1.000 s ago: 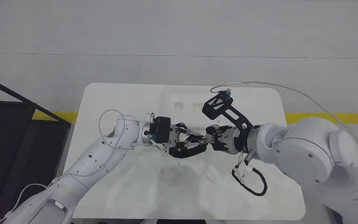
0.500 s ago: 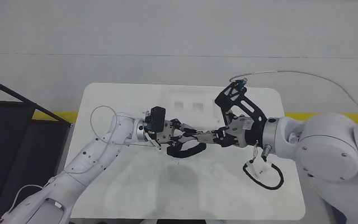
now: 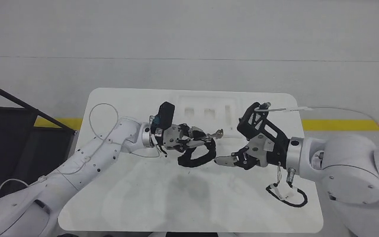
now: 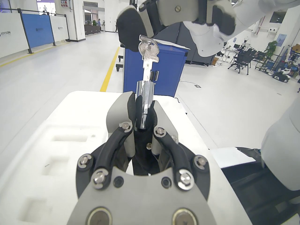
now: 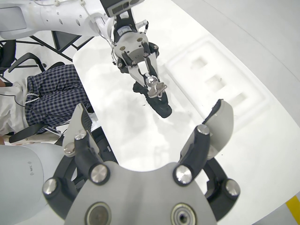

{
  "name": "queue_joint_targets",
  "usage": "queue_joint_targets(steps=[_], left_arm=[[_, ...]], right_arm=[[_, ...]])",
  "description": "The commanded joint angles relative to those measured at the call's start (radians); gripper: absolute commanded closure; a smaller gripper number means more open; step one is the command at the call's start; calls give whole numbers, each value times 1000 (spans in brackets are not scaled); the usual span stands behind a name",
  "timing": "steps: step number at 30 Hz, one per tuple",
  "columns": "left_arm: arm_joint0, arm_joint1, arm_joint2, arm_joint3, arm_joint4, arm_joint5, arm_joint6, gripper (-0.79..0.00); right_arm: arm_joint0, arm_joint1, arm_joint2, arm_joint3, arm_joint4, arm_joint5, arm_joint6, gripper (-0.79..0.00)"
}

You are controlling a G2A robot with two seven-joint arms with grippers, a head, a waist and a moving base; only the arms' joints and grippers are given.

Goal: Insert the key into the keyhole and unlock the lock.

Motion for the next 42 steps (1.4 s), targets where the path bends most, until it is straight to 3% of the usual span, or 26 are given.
queue_joint_targets(steps=[1, 8, 15, 21, 29, 39, 42], left_arm=[[-31, 17, 24, -7, -41, 0, -23, 0], [-54, 47, 40, -30, -46, 0, -73, 0], [-68, 54, 70, -53, -82, 0, -140, 0], [-84, 51, 81, -46, -133, 0, -175, 0], [-79, 42, 80, -46, -163, 0, -199, 0], [-71, 35, 65, -40, -120, 0, -204, 0], [-71, 36, 67, -44, -99, 0, -203, 0]], right_arm=[[2, 0, 0, 0, 3, 1, 1, -785], [-14, -2, -3, 6, 16, 3, -33, -785], [1, 3, -40, 22, -86, -318, -38, -785], [-9, 5, -70, 28, -146, -462, -68, -785], [-10, 4, -108, 26, -184, -494, -95, -785], [34, 5, -136, 29, -163, -470, -30, -785], [52, 8, -120, 25, -207, -503, -25, -785]])
